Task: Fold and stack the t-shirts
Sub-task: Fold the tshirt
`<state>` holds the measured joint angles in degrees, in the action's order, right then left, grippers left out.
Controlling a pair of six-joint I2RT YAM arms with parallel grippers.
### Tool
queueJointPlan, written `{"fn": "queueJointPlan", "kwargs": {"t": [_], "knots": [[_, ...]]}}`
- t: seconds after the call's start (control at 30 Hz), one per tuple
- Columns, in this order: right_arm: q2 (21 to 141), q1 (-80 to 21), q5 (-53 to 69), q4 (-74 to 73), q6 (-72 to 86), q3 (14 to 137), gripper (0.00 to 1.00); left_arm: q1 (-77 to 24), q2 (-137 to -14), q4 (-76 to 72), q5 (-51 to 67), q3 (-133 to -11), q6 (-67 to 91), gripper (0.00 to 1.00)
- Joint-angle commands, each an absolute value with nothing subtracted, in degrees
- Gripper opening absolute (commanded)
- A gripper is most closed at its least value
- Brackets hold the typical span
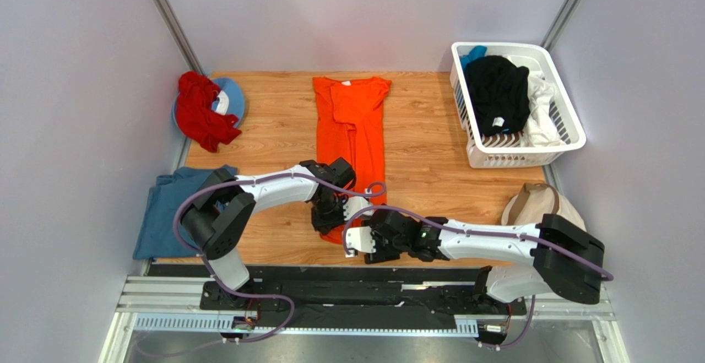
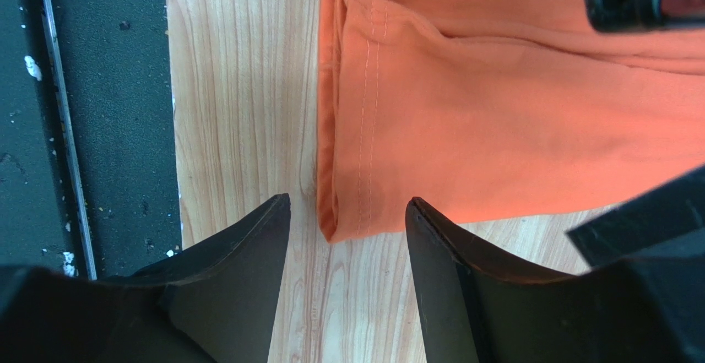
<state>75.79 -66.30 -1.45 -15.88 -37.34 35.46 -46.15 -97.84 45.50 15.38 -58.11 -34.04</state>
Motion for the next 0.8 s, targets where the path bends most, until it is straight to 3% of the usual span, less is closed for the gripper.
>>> {"fn": "queueJointPlan", "kwargs": {"t": [0.0,0.13,0.47,0.67,0.77], "knots": [[76.8,-66.8,-2.1,-13.1,-38.4,36.5,0.58,-47.1,-102.6,45.0,20.7,-57.1,-37.7,0.06],[77.5,-66.8,-3.2,-11.9,-39.5,35.9,0.58,-47.1,-103.5,45.1,20.8,-57.6,-38.1,0.0],[79.7,-66.4,-4.5,-9.8,-41.4,34.7,0.55,-47.1,-102.7,44.8,20.0,-56.2,-38.7,0.0],[80.1,-65.9,-4.6,-9.1,-41.7,34.1,0.36,-47.1,-101.9,44.7,19.3,-55.6,-38.8,0.0],[79.8,-65.9,-4.5,-9.8,-41.7,34.1,0.2,-47.1,-101.8,44.9,19.0,-55.8,-38.9,0.0]]}}
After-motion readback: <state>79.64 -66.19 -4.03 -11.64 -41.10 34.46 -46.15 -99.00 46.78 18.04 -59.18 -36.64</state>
